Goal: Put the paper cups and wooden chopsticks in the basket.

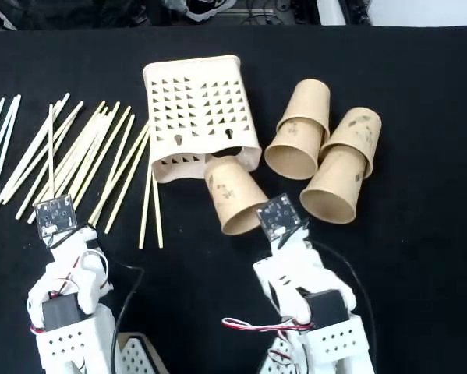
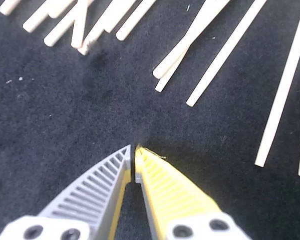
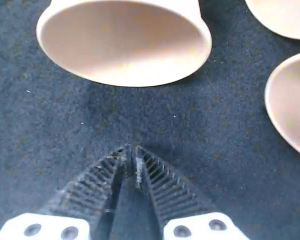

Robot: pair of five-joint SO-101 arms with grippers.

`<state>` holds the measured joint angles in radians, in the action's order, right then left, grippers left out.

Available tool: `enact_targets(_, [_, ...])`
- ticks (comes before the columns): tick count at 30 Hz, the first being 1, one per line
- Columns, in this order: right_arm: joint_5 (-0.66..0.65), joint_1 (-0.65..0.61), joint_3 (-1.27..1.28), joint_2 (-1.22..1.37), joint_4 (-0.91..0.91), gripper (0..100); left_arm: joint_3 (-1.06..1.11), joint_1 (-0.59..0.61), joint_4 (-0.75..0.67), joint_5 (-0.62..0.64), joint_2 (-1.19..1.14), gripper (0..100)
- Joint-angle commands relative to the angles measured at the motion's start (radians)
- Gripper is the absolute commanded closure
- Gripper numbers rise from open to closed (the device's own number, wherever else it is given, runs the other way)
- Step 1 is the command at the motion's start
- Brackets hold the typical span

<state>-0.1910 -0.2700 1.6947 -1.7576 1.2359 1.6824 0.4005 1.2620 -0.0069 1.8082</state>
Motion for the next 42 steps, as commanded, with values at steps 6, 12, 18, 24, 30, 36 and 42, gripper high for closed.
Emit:
enact_targets(6, [-0.003,-0.012,-0.004,-0.016,0.005,98.6,0.018,0.008,0.005,-0.002,-0.002,97])
enact_targets(12, [-0.003,-0.012,-0.004,-0.016,0.005,98.6,0.018,0.008,0.005,-0.002,-0.002,97])
enact_targets(18, [-0.003,-0.012,-0.004,-0.016,0.005,98.6,0.018,0.008,0.005,-0.002,-0.002,97])
enact_targets(24, [-0.003,-0.012,-0.004,-0.016,0.005,98.6,0.018,0.008,0.005,-0.002,-0.002,97])
enact_targets(30, [-0.003,-0.012,-0.004,-0.016,0.005,98.6,0.018,0.008,0.005,-0.002,-0.002,97])
enact_targets(36, [-0.003,-0.012,-0.004,-0.016,0.005,98.6,0.018,-0.005,0.005,-0.006,-0.002,97])
enact_targets(42, [-0.003,-0.012,-0.004,-0.016,0.005,98.6,0.018,-0.093,0.005,-0.002,-0.002,97])
